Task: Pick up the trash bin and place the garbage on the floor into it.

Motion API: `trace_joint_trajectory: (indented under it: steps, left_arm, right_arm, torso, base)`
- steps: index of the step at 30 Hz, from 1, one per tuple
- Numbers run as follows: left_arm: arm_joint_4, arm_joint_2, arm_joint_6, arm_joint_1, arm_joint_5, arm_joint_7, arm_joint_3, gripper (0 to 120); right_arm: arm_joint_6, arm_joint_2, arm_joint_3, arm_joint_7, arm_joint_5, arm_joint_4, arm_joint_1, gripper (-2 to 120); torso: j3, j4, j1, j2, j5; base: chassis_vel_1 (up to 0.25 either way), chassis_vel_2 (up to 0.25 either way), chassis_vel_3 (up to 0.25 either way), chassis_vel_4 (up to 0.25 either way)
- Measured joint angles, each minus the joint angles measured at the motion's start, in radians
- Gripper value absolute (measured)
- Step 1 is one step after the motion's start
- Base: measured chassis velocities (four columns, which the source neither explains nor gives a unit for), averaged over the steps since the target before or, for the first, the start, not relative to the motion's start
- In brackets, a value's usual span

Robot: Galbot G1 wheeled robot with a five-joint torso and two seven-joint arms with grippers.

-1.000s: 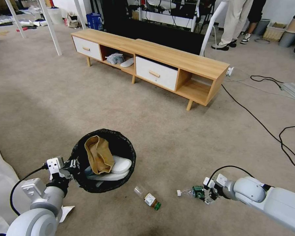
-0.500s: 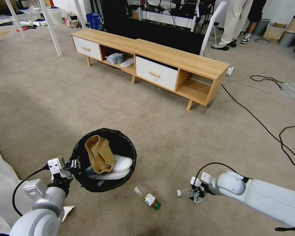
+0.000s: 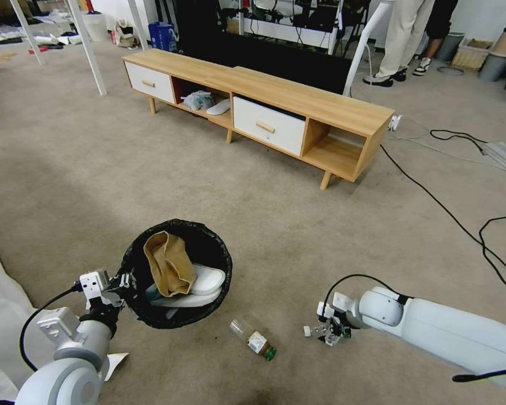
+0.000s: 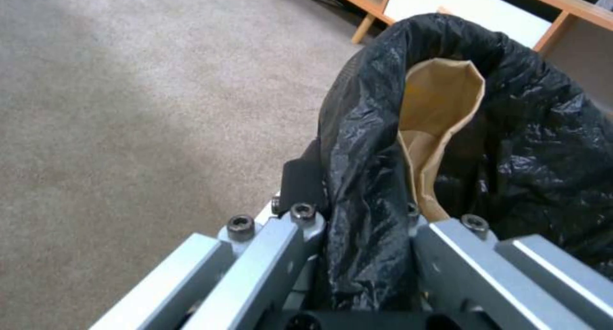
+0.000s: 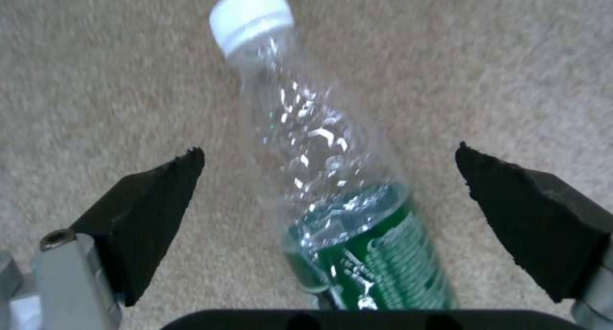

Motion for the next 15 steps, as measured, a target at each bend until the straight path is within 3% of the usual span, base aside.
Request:
trace_joint_trajectory:
  steps: [15]
  left_arm:
    - [0.006, -0.001, 0.000, 0.004, 0.004, -0.002, 0.001, 0]
  right_arm:
    - [0.005, 0.038, 0.022, 0.020, -0.012, -0.021, -0.052, 100]
  torso:
    - [0.000, 0.0002, 0.000, 0.000, 0.0002]
  base:
    - [0.000, 0.000, 0.000, 0.000]
